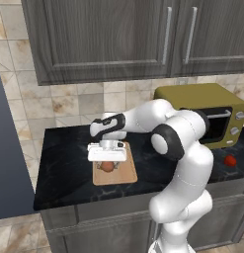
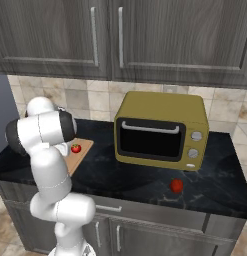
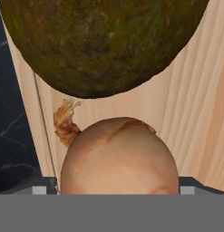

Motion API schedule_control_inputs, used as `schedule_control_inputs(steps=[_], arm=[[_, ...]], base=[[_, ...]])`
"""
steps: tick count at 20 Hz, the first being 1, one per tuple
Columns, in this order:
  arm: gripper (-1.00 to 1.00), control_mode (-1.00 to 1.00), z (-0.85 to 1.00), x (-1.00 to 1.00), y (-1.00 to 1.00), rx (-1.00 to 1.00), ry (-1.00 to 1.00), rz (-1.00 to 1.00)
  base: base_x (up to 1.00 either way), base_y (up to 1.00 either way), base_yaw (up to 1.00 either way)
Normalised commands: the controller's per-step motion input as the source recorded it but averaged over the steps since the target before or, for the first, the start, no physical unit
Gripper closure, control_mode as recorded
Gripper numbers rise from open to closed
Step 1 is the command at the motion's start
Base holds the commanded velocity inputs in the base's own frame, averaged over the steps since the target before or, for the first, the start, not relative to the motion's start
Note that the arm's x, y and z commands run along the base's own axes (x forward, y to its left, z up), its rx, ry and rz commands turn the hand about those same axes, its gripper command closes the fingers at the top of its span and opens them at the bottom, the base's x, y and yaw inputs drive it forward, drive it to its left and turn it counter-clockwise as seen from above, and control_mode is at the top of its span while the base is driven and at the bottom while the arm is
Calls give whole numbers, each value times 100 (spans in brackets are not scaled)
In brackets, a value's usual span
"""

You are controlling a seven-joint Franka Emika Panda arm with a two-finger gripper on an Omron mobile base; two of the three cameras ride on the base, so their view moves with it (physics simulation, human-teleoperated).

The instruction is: Place the avocado, onion, tomato, and bell pepper on the cutting board.

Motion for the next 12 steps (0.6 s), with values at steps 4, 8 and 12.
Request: schedule_control_inputs(steps=[4,8,12], arm=[[-100,-100,0,0,0,0,0,0],[-100,-100,21,-27,0,0,-10,0],[-100,-100,46,-36,0,0,-15,0]], base=[[0,0,0],[0,0,0],[0,0,0]])
